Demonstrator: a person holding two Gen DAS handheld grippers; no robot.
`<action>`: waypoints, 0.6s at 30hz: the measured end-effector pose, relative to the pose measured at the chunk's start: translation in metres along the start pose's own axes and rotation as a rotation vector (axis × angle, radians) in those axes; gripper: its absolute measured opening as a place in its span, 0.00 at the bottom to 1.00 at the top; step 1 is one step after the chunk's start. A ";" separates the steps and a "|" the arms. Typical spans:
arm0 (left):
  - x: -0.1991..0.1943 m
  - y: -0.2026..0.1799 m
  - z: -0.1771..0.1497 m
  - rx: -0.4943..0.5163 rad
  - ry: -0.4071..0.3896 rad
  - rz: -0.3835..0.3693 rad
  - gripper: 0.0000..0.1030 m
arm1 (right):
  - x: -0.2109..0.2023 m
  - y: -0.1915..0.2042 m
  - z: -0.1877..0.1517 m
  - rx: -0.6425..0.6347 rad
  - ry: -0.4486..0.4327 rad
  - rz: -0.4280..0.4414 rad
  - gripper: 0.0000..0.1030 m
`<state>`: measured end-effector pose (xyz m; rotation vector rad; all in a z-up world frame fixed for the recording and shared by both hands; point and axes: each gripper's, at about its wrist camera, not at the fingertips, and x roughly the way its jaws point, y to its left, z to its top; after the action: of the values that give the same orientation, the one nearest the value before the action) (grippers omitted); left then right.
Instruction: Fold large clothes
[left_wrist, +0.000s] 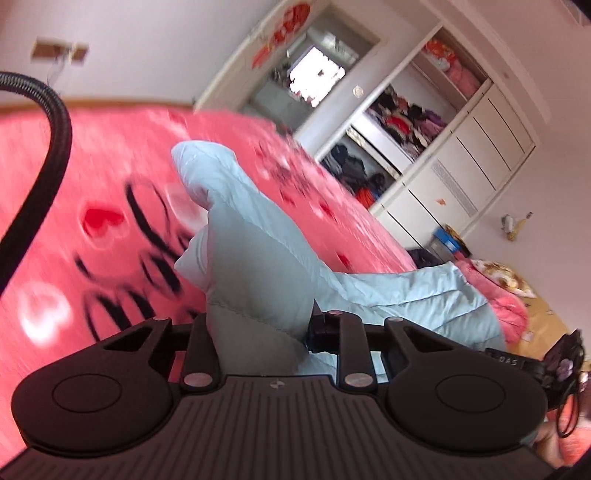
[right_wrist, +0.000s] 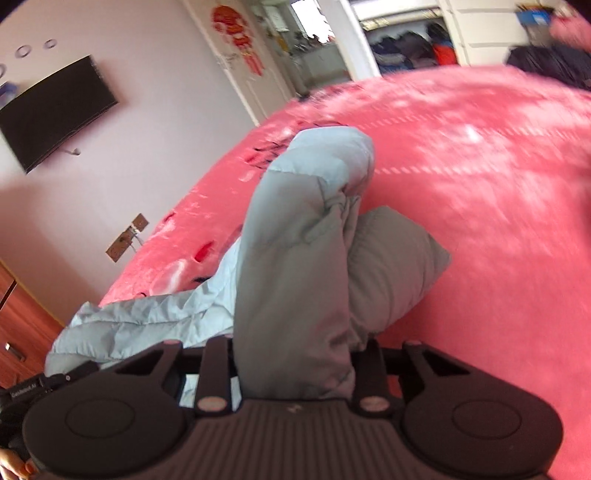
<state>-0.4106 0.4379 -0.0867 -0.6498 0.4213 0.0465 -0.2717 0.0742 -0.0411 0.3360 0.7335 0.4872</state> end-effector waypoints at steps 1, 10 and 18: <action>-0.006 0.005 0.008 0.014 -0.034 0.023 0.29 | 0.008 0.010 0.004 -0.021 -0.010 0.013 0.27; -0.035 0.044 0.055 0.103 -0.250 0.248 0.29 | 0.101 0.096 0.035 -0.162 -0.027 0.135 0.27; -0.013 0.068 0.061 0.121 -0.248 0.429 0.30 | 0.177 0.134 0.046 -0.219 0.004 0.184 0.27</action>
<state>-0.4122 0.5297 -0.0770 -0.4188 0.3148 0.5006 -0.1671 0.2751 -0.0461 0.1979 0.6485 0.7359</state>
